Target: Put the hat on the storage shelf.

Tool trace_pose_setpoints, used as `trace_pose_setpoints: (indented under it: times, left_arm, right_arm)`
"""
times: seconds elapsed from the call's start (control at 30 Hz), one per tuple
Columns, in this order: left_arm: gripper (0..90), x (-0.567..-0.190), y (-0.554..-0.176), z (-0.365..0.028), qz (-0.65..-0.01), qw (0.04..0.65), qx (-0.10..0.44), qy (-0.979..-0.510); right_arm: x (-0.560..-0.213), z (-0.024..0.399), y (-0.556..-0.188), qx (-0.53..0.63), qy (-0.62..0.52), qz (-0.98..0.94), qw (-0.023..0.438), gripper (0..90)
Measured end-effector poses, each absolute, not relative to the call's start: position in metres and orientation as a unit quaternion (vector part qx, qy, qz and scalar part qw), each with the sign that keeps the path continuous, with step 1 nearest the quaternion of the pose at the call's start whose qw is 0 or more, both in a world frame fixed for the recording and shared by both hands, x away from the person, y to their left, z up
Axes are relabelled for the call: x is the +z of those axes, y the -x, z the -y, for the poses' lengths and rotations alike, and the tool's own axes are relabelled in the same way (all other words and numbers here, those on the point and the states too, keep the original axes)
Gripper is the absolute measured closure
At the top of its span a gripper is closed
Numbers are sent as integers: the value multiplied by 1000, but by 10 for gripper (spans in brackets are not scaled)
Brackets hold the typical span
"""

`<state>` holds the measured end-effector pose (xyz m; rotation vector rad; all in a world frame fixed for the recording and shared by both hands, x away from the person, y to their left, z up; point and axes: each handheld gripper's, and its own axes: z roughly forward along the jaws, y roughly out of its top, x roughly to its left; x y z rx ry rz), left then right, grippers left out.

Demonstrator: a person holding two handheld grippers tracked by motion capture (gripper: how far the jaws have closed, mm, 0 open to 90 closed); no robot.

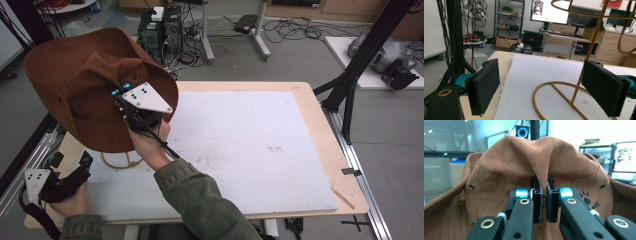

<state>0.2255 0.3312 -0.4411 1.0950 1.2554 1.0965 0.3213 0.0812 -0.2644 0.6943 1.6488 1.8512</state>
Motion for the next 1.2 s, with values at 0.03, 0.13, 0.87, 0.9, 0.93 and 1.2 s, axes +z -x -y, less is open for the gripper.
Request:
trace_pose_setpoints:
  times: [0.03,0.13,0.87,0.9,0.93,1.2]
  left_arm:
    - [158,-441,-226,-331,-529,544,461,-460]
    - [158,-441,-226,-332,-529,544,461,-461]
    - [158,-442,-226,-331,-529,544,459,-461]
    - [158,-442,-226,-331,-529,544,459,-461]
    - [158,-442,-226,-331,-529,544,459,-461]
    - [158,-442,-226,-331,-530,545,458,-460]
  right_arm:
    - [-266,-84,-321,685,-252,-625,277,868]
    - [-268,-86,-320,682,-250,-629,276,866]
    - [-275,-94,-329,644,-237,-690,231,849]
    - [-276,-94,-329,642,-236,-692,231,845]
    - [-276,-94,-329,641,-236,-693,230,838]
    - [-276,-95,-327,638,-234,-695,235,813]
